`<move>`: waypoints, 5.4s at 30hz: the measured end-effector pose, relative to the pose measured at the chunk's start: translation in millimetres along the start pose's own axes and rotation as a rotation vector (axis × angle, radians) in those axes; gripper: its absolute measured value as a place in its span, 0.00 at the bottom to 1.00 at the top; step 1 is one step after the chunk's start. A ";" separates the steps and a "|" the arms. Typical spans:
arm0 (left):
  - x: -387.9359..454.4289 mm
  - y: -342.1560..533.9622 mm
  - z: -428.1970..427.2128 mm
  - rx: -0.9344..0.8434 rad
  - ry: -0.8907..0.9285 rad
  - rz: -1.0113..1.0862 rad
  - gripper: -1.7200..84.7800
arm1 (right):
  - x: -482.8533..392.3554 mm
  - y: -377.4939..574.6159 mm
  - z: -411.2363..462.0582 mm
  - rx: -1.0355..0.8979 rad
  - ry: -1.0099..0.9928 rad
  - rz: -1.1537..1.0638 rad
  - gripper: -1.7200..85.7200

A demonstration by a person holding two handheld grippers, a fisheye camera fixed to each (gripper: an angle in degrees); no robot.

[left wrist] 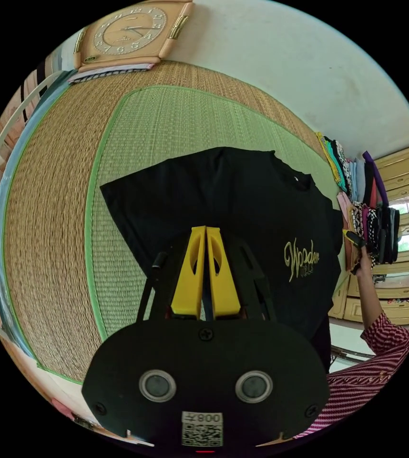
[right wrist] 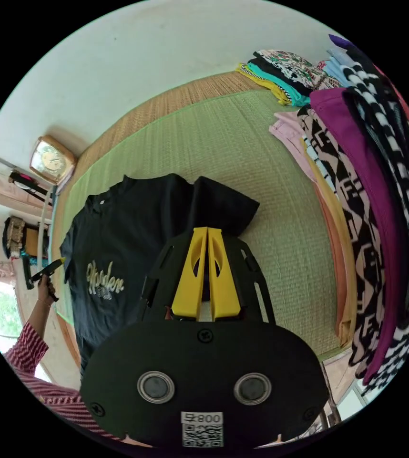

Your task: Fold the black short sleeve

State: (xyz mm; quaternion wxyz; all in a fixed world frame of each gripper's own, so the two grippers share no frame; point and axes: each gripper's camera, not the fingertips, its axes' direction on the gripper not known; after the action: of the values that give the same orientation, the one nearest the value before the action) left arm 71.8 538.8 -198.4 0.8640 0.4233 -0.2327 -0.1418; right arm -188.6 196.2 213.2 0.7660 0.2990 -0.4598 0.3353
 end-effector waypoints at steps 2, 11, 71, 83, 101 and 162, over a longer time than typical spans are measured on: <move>-1.9 -1.6 5.2 -0.017 -0.057 -0.018 0.02 | 7.2 -14.3 20.4 -0.039 0.033 0.041 0.02; -32.7 -1.9 -5.7 0.018 -0.153 -0.106 0.02 | -26.3 -82.1 38.0 -0.115 0.062 -0.055 0.02; -62.7 25.6 -4.4 0.162 -0.118 -0.183 0.02 | -119.0 -165.6 -27.0 -0.083 -0.038 -0.144 0.02; -101.2 115.8 -26.8 0.200 -0.041 -0.233 0.02 | -19.3 -48.4 -100.0 0.002 -0.196 0.023 0.02; -78.7 221.4 0.7 0.059 0.129 -0.145 0.02 | -128.7 16.8 -129.6 -0.118 -0.243 -0.195 0.02; 24.9 34.1 184.0 0.066 0.230 0.147 0.08 | -82.0 11.7 -162.9 0.073 -0.335 0.026 0.07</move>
State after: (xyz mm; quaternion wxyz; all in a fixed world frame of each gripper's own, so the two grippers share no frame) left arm -1.4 425.8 -66.0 0.8786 0.4468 -0.1671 -0.0211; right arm -144.6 308.4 75.9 0.6630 0.3724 -0.5722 0.3071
